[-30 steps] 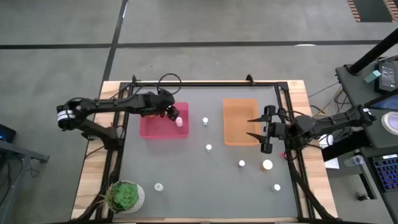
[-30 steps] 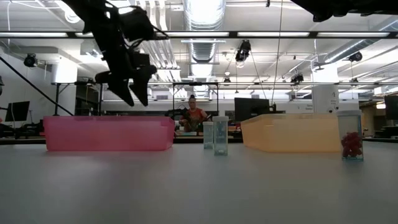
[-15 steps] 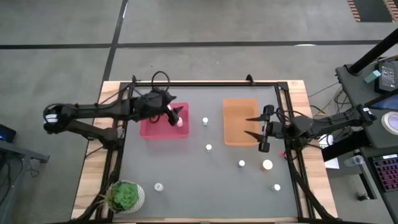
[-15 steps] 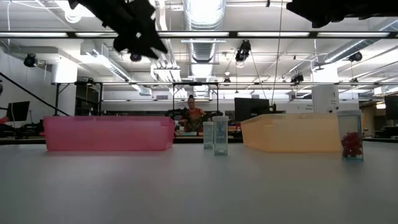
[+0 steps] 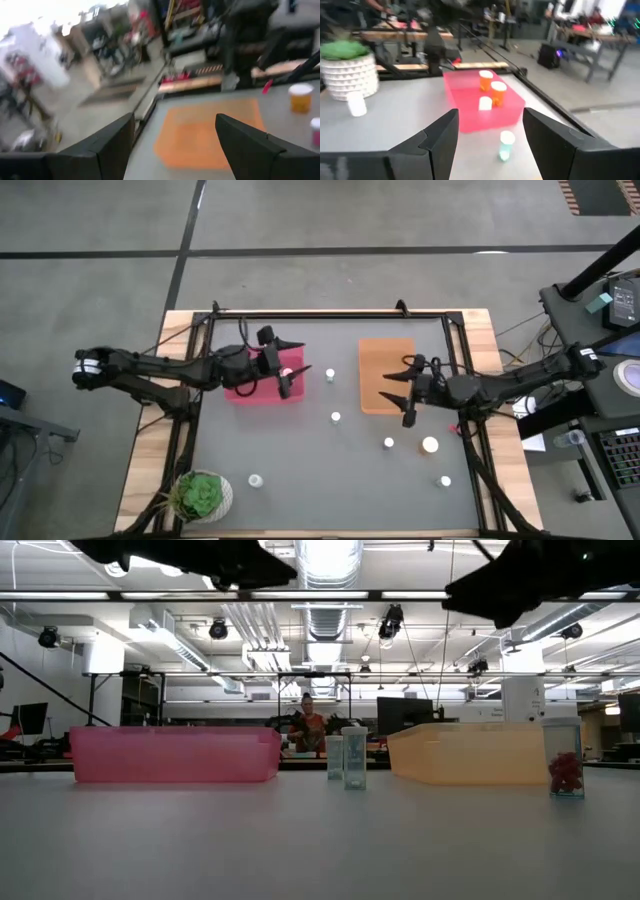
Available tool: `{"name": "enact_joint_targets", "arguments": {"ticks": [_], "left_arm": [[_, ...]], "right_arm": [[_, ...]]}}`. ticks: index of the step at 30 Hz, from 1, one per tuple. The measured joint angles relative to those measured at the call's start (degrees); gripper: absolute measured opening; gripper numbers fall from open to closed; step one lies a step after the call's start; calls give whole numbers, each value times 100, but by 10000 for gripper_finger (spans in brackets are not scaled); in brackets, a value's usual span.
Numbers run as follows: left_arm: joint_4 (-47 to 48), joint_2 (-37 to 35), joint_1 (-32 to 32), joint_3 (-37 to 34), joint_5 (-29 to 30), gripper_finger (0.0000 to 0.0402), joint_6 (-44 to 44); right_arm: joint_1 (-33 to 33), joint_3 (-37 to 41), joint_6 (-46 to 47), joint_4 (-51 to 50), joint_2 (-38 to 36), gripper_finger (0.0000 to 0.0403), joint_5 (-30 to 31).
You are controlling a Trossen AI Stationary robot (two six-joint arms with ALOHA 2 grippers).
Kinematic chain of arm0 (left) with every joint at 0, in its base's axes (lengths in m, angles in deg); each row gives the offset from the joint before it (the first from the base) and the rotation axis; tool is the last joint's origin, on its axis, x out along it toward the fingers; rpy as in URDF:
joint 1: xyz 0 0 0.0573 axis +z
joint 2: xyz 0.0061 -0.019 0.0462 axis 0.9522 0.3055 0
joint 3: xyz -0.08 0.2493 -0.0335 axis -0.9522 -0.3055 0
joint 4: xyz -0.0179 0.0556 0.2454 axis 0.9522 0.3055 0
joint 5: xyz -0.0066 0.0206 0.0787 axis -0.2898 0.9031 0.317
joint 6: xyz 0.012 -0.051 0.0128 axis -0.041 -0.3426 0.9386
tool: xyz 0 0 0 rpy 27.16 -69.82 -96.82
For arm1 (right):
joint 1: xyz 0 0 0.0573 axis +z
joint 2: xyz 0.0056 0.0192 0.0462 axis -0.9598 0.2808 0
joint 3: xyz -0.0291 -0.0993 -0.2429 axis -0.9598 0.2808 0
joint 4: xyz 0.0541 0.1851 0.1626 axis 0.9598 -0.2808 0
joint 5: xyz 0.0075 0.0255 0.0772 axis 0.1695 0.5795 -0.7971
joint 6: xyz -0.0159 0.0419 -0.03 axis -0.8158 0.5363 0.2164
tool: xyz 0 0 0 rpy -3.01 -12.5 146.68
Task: Pick and place medicine bottles into bin by pill shape (circle, oval)
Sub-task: Put the top blue pill into the orange bin
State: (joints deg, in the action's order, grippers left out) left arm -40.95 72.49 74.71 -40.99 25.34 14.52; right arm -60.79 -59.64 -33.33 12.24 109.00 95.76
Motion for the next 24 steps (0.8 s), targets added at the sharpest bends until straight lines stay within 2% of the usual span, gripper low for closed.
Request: {"name": "enact_joint_targets", "arguments": {"ticks": [6,12,16,24], "left_arm": [[-419,-102,-4,-85,-329,262,297],[-563,-78,-4,-365,-517,262,197],[-930,-177,-1,-526,-552,262,353],[-885,-411,0,-525,-549,262,307]], "right_arm": [[-108,-214,502,-13,423,215,192],[-234,-795,471,-91,973,215,183],[-366,-1391,485,-679,1400,215,181],[-669,-2752,576,-2153,2371,214,167]]}}
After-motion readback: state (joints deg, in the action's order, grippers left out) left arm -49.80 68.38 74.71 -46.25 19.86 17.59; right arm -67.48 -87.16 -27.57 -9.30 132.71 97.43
